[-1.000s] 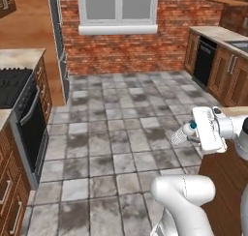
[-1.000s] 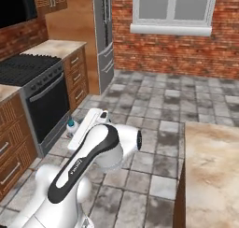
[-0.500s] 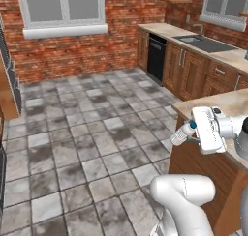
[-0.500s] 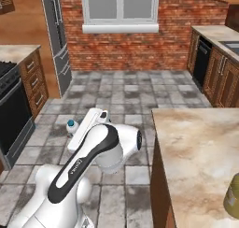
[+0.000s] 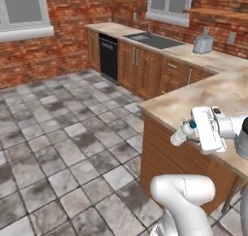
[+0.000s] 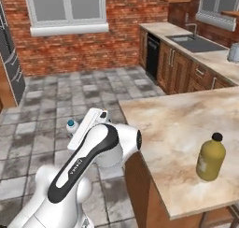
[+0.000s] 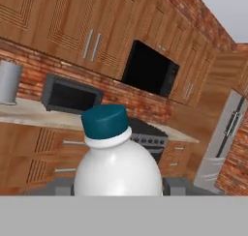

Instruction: Move the drinks to the dining counter.

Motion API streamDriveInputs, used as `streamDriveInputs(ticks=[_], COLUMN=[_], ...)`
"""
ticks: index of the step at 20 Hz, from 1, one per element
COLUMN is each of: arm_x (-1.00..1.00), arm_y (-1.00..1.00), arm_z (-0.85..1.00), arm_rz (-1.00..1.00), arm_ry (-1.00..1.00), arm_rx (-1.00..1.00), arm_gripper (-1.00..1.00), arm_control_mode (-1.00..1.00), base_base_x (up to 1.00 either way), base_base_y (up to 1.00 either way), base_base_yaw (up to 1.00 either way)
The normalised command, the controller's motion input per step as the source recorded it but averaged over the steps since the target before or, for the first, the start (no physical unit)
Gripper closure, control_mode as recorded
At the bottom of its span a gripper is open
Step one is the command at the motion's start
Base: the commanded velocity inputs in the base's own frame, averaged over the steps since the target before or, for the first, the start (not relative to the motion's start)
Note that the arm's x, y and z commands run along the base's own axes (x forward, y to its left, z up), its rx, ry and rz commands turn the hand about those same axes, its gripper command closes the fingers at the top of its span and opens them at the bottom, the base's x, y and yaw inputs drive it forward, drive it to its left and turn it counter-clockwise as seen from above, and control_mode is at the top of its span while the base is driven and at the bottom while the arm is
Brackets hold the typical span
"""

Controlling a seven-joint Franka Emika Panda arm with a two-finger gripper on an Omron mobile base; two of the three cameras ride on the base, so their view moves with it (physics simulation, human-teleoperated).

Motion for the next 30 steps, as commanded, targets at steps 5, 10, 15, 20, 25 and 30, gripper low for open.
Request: streamDriveInputs(ticks=[5, 10, 15, 20, 25, 30], arm_x=[0.0, 0.0, 0.0, 0.0, 0.0, 0.0], arm_y=[0.0, 0.0, 0.0, 0.0, 0.0, 0.0], arm_z=[0.0, 0.0, 0.0, 0.0, 0.0, 0.0], arm_rz=[0.0, 0.0, 0.0, 0.0, 0.0, 0.0], arm_ry=[0.0, 0.0, 0.0, 0.0, 0.0, 0.0], arm_rx=[0.0, 0.0, 0.0, 0.0, 0.0, 0.0], arm_gripper=[1.0, 1.0, 1.0, 1.0, 1.0, 1.0], arm_control_mode=[1.0, 1.0, 1.0, 1.0, 1.0, 1.0], base_base_x=[-0.04, -0.01, 0.0, 0.0, 0.0, 0.0], base_base_y=[-0.12, -0.17, -0.13, -0.12, -0.16, -0.14], base_base_yaw=[-0.47, -0.46, -0.44, -0.43, -0.43, -0.43])
